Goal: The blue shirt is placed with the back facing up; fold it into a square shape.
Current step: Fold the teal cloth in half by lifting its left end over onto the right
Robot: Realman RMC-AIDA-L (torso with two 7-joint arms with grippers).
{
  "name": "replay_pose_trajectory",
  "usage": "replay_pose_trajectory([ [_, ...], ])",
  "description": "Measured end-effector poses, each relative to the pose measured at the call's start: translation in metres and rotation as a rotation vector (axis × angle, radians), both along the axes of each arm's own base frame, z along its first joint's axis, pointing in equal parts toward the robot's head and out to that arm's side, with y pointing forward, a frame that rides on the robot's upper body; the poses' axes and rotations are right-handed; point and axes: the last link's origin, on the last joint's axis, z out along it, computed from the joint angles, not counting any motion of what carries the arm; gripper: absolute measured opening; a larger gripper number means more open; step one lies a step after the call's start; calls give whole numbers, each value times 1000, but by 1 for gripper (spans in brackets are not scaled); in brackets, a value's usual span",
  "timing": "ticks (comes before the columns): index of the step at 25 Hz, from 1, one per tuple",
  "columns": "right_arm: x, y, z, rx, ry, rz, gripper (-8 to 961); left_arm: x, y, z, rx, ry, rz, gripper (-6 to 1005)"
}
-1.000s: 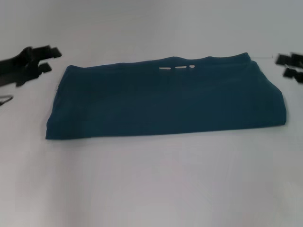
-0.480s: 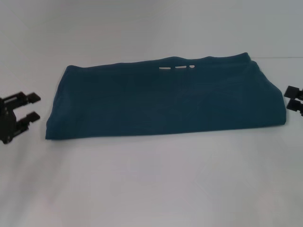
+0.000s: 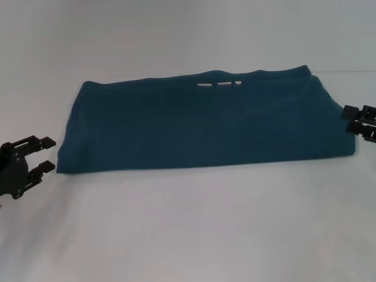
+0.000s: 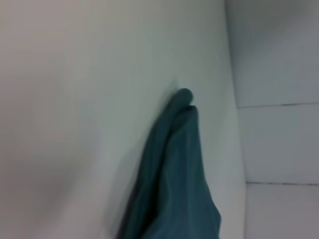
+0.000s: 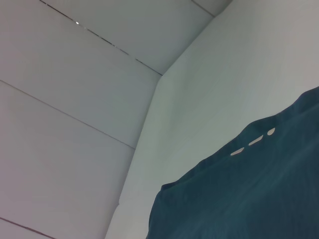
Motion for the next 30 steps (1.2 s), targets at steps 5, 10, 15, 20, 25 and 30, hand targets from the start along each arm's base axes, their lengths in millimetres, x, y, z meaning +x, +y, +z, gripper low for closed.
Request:
replay_pose_trajectory([
  [5, 0, 0, 1, 6, 2, -2, 686, -6, 1, -6, 0, 9, 41, 567],
  [10, 0, 0, 1, 6, 4, -3, 686, -8, 2, -9, -5, 33, 53, 566],
  [15, 1, 0, 1, 9, 4, -4, 686, -10, 2, -16, -7, 44, 65, 566],
  [20, 2, -1, 1, 11, 2, -9, 686, -12, 2, -20, -2, 47, 82, 566],
  [25, 5, -3, 0, 16, 1, -23, 686, -11, 4, -25, 3, 49, 99, 566],
  [30, 6, -3, 0, 16, 1, -26, 686, -11, 6, -28, 2, 48, 106, 567],
])
